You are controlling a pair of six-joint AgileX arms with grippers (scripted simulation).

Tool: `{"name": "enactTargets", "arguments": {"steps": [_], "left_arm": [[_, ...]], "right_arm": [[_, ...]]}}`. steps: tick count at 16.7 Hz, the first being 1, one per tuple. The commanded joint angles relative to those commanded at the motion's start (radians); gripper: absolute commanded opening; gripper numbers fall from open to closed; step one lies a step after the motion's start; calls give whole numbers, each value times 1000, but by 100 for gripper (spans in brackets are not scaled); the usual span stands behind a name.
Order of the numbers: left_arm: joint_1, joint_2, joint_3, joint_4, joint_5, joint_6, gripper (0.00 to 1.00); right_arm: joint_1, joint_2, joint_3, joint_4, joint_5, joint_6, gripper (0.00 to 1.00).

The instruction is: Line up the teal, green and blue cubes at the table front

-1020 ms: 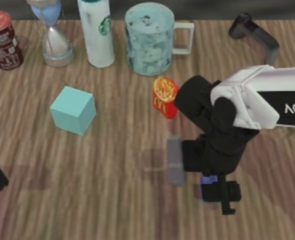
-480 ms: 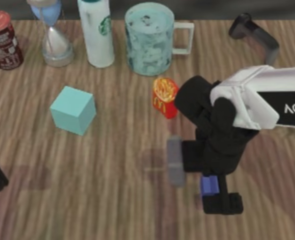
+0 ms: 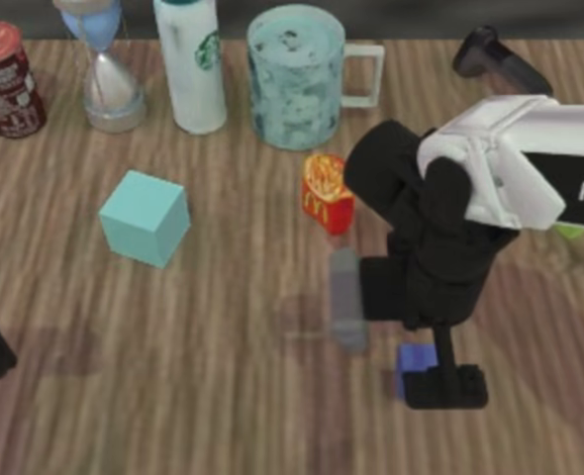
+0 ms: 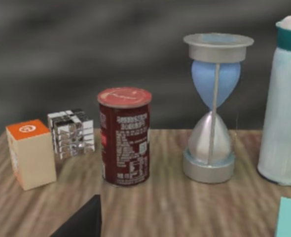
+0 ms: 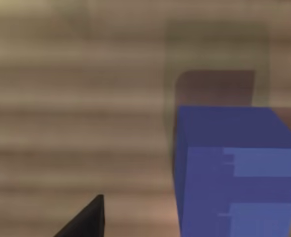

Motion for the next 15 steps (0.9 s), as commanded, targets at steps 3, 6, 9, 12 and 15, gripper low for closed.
{"name": "enactTargets", "arguments": {"steps": [3,6,9,12,15], "left_arm": [[0,0,0,0,0,0,100],[0,0,0,0,0,0,100],[0,0,0,0,0,0,100],[0,0,0,0,0,0,100],[0,0,0,0,0,0,100]], "right_arm": [[2,-40,69,-116,0,-1,100],[2,-56,87,-142,1,-1,100],[-3,-50,87,-140,1,0,100],[-69,12,157,-168,2,36,100],[-206,129,321,-222,4,114,100]]}}
